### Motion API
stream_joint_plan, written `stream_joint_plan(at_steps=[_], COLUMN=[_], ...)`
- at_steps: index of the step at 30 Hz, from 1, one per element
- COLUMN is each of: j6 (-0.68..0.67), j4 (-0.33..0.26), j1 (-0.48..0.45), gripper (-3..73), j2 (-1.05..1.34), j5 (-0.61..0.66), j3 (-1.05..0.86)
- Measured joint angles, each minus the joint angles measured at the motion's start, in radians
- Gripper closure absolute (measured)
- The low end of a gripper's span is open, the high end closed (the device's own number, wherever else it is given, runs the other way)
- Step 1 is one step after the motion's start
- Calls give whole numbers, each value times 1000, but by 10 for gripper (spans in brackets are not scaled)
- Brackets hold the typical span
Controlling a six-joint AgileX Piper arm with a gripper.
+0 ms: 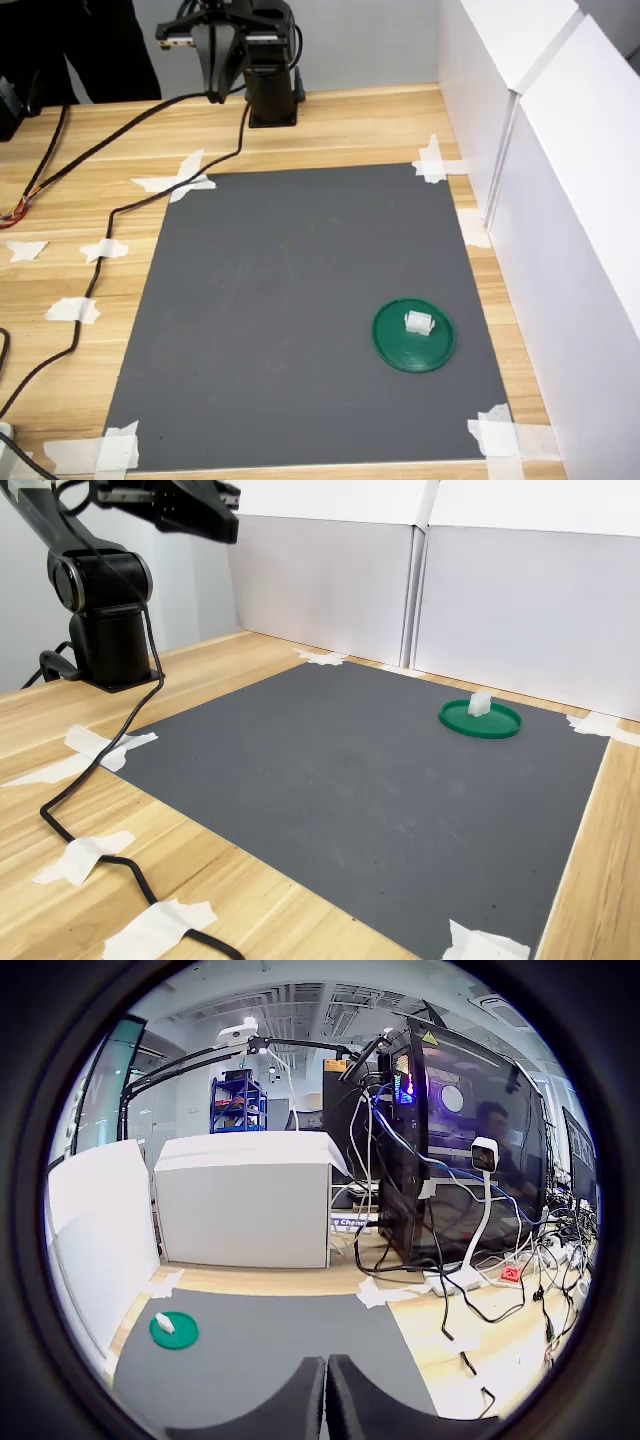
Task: Grasp a white terminal and put it on the green lid.
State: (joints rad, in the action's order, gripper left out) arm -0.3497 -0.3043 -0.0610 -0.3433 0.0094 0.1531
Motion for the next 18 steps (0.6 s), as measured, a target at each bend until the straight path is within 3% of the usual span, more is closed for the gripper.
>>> stream_joint_plan(at_steps=[18], j6=[-1], j4=[-6], j1=[0], gripper=[711], j2=[94], j5=[-25], j3=[-100])
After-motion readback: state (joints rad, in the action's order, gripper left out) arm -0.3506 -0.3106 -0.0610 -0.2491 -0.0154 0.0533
